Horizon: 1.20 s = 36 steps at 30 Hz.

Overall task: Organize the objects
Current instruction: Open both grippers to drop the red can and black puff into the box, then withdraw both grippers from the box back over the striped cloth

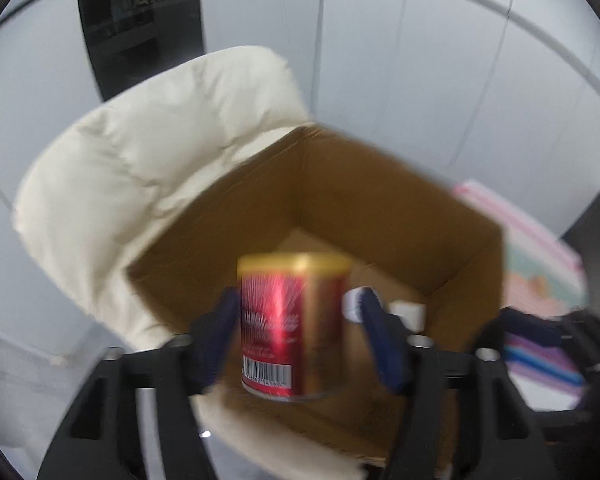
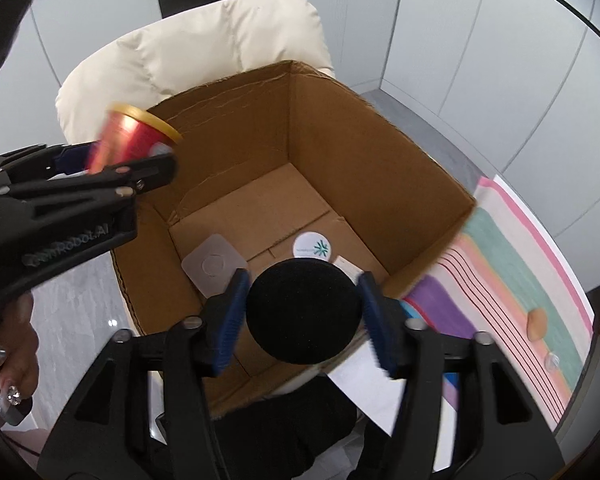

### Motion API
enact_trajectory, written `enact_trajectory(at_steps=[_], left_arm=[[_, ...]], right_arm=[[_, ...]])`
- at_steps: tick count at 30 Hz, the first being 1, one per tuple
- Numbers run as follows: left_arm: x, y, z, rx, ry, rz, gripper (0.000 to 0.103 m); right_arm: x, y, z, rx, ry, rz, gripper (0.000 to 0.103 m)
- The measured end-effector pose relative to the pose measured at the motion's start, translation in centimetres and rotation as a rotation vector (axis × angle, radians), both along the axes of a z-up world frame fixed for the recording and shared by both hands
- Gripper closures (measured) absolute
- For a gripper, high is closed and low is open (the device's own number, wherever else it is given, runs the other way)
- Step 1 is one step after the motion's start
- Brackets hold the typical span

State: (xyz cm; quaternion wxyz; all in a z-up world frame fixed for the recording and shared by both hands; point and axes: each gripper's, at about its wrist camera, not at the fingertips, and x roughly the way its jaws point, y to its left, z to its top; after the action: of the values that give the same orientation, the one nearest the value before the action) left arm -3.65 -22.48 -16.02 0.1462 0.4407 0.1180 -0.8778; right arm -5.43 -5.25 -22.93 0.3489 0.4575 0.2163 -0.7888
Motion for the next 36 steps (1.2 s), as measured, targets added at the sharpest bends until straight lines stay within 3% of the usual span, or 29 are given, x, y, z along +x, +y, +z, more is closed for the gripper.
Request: enact_trajectory(at_steps=[1,2,6,16,29,36], left_arm=[[0.1,0.0,0.2,0.001,0.005,-0.001,0.010],[0.1,0.1,0.5,-0.021,0.009,0.005,0.004],[0.4,1.0,1.4,-0.113,0.039,-0.008,0.004],[0.2,0.2,1.0,-0.049,0.003,0.004,0.004],[0.7,0.6,1.8,-0.088,-0.011,0.006,0.004],[2.2,1.4,4.0,-0.160,-0.001,0.016,0.004]], right_arm=[[-0.1,-0.2,-0.2,0.016,0.001,-0.004,0.007],[-0.1,-0.2,-0.3,0.019,0.010,-0.009,0.005],[-0.2,0.2,0.0,-0.013,0.015,-0.012,0.005],[-0.5,0.8,-0.1,-0.033,-0.015,-0.031,0.005],[-0.2,1.4,0.2,-0.036,-0.011,-0.064,0.005],[1.4,1.9,0.9,-0.029,0.008,-0.077,0.005]])
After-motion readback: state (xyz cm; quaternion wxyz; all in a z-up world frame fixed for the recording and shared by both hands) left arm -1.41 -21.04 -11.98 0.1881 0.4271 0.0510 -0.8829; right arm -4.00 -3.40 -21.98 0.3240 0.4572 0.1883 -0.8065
